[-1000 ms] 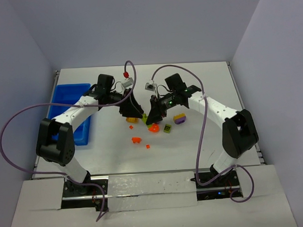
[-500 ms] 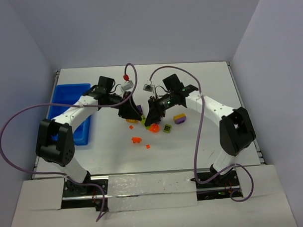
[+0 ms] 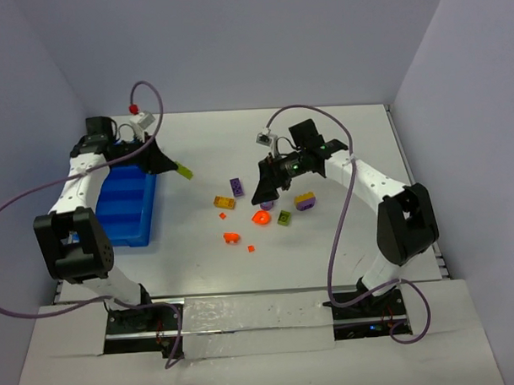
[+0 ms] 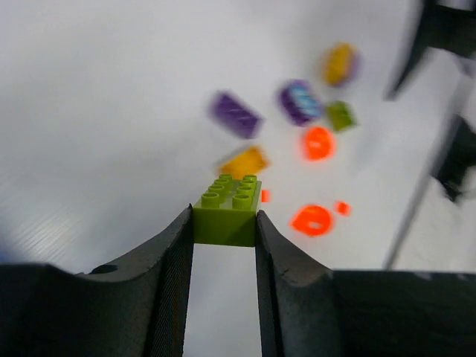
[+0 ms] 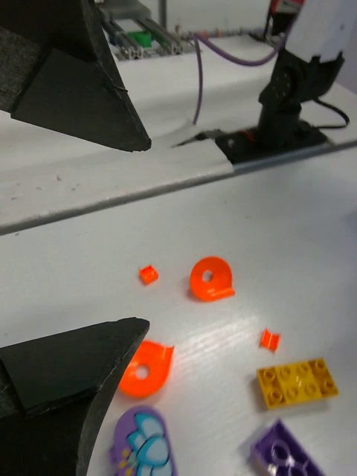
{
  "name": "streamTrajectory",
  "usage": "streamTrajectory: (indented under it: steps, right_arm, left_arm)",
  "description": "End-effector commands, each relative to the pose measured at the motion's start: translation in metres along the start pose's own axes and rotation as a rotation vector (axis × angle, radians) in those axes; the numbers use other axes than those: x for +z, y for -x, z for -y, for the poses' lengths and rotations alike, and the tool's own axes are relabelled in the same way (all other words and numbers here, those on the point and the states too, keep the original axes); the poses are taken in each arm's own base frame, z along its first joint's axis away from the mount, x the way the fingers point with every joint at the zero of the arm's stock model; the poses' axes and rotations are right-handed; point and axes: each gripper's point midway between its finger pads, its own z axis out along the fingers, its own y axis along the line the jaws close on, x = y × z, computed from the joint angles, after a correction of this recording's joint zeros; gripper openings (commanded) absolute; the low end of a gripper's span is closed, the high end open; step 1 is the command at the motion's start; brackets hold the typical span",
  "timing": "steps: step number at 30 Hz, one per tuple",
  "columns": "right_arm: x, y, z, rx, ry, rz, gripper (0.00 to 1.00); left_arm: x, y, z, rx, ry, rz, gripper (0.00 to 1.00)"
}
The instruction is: Sort the legos into containers by color
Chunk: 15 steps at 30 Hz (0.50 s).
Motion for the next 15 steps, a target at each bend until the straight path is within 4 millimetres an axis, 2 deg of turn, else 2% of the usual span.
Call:
streamTrajectory:
  steps: [1,3,4,5,7,8,9,11,13,15]
  right_arm:
    - [-0.026,0.021,0.012,-0.086,-0.175,0.084,1.00]
    - [-0.033,0.023,0.021,-0.085,-0.222,0.102,1.00]
    - [-0.034,0.023,0.021,-0.085,-0.223,0.104,1.00]
    - [-0.038,0.024,0.024,-0.079,-0.228,0.112,1.00]
    - [-0.041,0.022,0.028,-0.063,-0.228,0.121,1.00]
    - [-0.041,0.022,0.028,-0.063,-0.228,0.121,1.00]
    - [-0.042,0.019,0.031,-0.053,-0.236,0.120,1.00]
    - [-0.043,0.018,0.036,-0.051,-0.260,0.121,1.00]
    - [-0.045,0.017,0.041,-0.047,-0.281,0.125,1.00]
    - [-0.048,0.017,0.045,-0.042,-0.297,0.129,1.00]
  left_arm:
    - [-0.065,0.034,-0.096,0.014,0.590,0.072,0.00]
    - [-0.086,0.039,-0.126,-0.034,0.732,0.092,0.00]
    - [-0.088,0.044,-0.127,-0.027,0.739,0.103,0.00]
    - [-0.095,0.044,-0.141,-0.055,0.790,0.115,0.00]
    - [-0.102,0.049,-0.157,-0.075,0.846,0.137,0.00]
    - [-0.104,0.053,-0.156,-0.070,0.848,0.144,0.00]
    - [-0.101,0.050,-0.170,-0.086,0.871,0.129,0.00]
    - [-0.101,0.049,-0.179,-0.105,0.896,0.130,0.00]
    - [-0.102,0.047,-0.193,-0.117,0.939,0.128,0.08]
    - [-0.100,0.048,-0.201,-0.118,0.952,0.133,0.11]
